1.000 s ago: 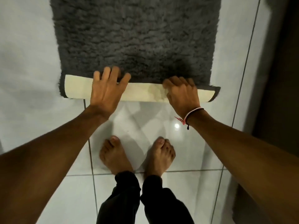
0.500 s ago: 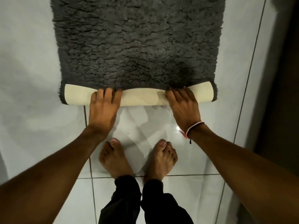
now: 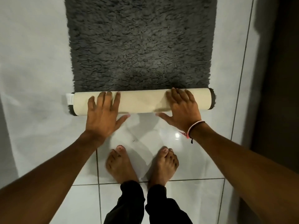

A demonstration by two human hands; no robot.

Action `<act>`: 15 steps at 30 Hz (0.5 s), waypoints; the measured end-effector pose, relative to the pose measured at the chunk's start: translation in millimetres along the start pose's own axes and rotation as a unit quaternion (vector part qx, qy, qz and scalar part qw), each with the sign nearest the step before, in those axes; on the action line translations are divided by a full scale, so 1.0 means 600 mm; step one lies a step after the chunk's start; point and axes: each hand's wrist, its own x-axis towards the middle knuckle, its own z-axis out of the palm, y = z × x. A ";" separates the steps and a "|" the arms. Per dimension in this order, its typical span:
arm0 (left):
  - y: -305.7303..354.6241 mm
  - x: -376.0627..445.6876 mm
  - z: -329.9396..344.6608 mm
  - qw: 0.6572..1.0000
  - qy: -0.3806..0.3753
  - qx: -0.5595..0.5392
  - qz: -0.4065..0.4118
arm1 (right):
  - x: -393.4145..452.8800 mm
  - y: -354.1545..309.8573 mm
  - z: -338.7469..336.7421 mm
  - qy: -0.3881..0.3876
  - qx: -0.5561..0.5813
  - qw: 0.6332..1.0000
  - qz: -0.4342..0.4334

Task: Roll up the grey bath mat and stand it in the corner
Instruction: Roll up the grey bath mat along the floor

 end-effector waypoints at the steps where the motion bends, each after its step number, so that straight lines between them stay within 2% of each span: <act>1: -0.003 0.005 0.002 1.000 -0.017 0.024 0.005 | 0.005 0.001 0.001 -0.029 -0.031 0.999 -0.004; 3: -0.005 0.012 0.014 0.998 -0.014 0.059 0.016 | 0.007 -0.004 0.012 -0.024 -0.055 0.998 0.000; 5: -0.003 0.014 0.023 0.999 0.009 0.048 0.017 | 0.008 -0.014 0.025 0.042 -0.042 0.998 0.013; 7: 0.001 -0.003 0.024 1.000 -0.015 0.025 0.003 | -0.007 -0.028 0.033 0.068 -0.009 0.997 0.038; 9: 0.007 -0.034 0.030 0.998 -0.058 0.006 -0.006 | -0.040 -0.042 0.044 0.041 0.026 0.998 0.046; 12: 0.010 -0.083 0.034 0.989 -0.147 -0.029 0.006 | -0.093 -0.063 0.055 -0.059 0.065 0.996 0.033; 14: -0.002 -0.096 0.031 0.984 -0.171 -0.041 0.017 | -0.107 -0.069 0.049 -0.102 0.077 0.991 0.035; 15: -0.012 -0.097 0.026 0.985 -0.163 -0.050 0.012 | -0.107 -0.072 0.042 -0.091 0.066 0.993 0.041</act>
